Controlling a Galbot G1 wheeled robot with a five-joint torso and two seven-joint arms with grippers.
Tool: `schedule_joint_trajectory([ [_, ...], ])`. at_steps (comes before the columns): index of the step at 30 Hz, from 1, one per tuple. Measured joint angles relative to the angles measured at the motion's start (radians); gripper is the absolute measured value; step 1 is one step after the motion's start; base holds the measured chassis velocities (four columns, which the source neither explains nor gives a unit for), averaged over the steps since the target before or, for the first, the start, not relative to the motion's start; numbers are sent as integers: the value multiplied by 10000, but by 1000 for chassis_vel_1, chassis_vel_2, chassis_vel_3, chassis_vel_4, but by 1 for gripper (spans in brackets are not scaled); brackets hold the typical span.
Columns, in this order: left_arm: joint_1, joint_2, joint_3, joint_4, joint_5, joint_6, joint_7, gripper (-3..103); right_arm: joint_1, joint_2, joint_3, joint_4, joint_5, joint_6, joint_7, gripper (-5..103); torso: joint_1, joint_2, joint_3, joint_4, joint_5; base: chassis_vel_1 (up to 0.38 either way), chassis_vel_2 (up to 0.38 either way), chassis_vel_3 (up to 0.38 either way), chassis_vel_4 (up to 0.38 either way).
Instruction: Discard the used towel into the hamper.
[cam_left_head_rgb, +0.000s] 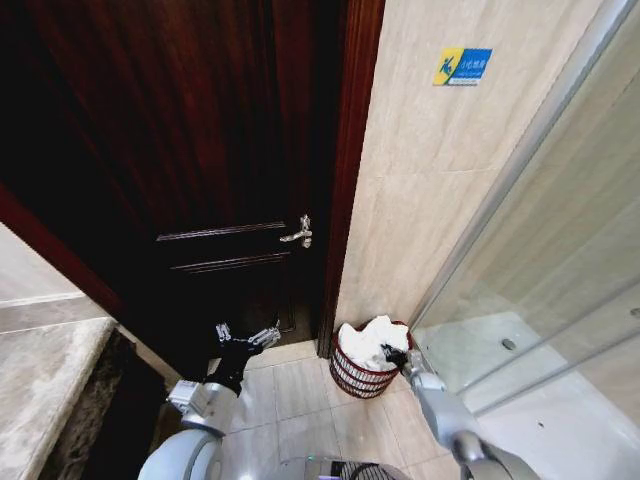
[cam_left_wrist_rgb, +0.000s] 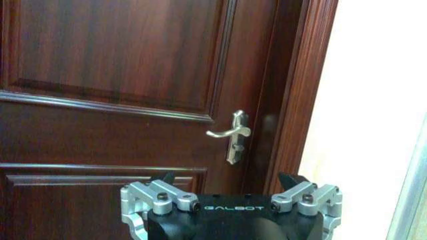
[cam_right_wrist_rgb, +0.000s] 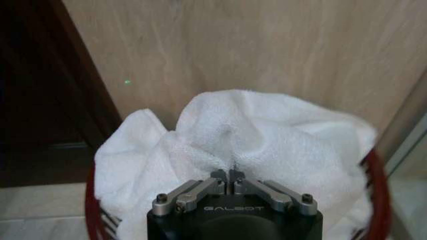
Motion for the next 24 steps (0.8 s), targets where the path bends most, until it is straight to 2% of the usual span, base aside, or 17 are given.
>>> schedule_joint_trajectory([
  [10,0,0,0,-1,0,0,0,100,175,327,225,-863,-91,-524,119,1,0,0,-1,0,0,0,0,0,0],
  [13,0,0,0,0,0,0,0,100,38,267,213,-703,1,-750,257,1,0,0,-1,2,2,0,0,0,0],
  [15,0,0,0,-1,0,0,0,100,-410,79,79,60,550,-1013,243,-2,0,0,-1,2,4,0,0,0,0],
  [16,0,0,0,-1,0,0,0,100,-552,8,46,281,667,-1003,127,3,0,0,-1,2,0,0,0,0,0],
  [17,0,1,0,0,0,0,0,100,-998,-237,0,885,903,-582,-528,8,-1,0,-1,-2,2,0,0,0,0],
  [18,0,1,0,0,0,0,0,100,-998,-237,0,885,903,-582,-528,8,-1,0,-1,-2,2,0,0,0,0],
  [19,0,0,0,0,0,0,0,100,-1129,-301,-18,1084,954,-461,-649,14,-1,0,-1,-1,2,0,0,0,0],
  [20,0,1,0,0,0,0,0,100,-1404,-423,-59,1548,1058,-295,-758,14,-1,0,-2,-1,5,0,0,0,0],
  [21,0,0,0,0,0,0,0,100,-2058,-718,-196,2728,1365,-171,-783,25,-2,0,-2,-1,0,0,0,0,0],
  [24,0,0,0,-1,0,0,0,100,-2568,-988,-303,3740,1597,-196,-749,30,-2,0,-2,-3,-1,0,0,0,0],
])
